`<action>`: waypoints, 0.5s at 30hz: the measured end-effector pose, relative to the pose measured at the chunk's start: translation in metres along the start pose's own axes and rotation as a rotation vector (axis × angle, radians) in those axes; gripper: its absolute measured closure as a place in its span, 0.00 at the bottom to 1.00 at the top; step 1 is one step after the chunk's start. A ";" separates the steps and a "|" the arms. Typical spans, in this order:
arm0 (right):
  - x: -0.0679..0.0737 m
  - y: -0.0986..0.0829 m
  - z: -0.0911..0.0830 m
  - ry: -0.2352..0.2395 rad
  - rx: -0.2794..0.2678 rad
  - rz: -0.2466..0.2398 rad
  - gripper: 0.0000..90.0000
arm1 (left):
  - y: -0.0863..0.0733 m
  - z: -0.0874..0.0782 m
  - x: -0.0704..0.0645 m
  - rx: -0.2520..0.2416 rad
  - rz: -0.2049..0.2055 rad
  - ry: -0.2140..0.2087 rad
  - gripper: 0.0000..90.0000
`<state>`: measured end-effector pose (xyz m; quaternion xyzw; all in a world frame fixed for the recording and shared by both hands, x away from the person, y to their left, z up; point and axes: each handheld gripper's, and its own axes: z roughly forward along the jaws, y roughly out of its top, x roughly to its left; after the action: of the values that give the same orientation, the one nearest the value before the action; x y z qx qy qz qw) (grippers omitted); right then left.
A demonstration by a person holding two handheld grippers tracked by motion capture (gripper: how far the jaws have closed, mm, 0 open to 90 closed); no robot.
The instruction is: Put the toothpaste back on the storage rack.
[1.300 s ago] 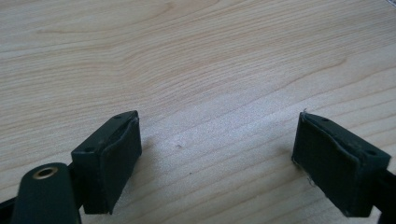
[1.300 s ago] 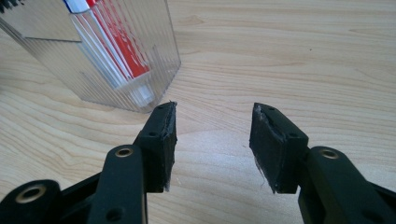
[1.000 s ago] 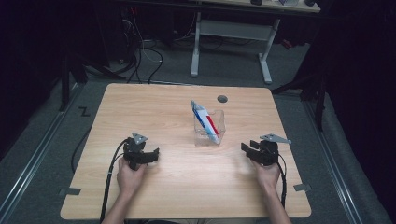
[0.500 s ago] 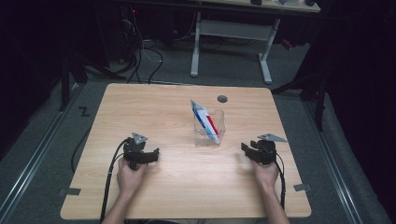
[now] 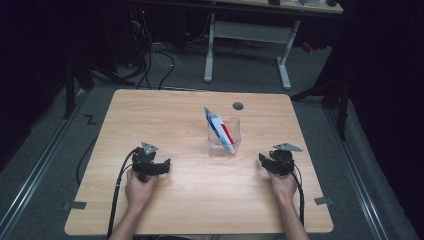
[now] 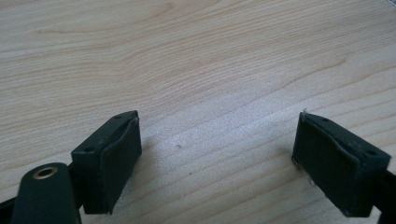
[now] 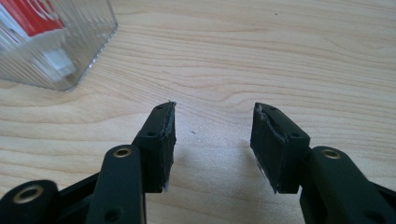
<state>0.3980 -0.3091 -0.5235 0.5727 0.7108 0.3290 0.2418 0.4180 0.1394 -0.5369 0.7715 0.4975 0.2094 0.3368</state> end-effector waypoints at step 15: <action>-0.001 -0.002 0.007 -0.026 0.021 -0.008 0.55 | 0.000 0.000 0.000 0.000 0.000 0.000 0.17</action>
<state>0.4020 -0.3090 -0.5291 0.5766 0.7133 0.3132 0.2462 0.4180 0.1395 -0.5369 0.7716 0.4973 0.2095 0.3367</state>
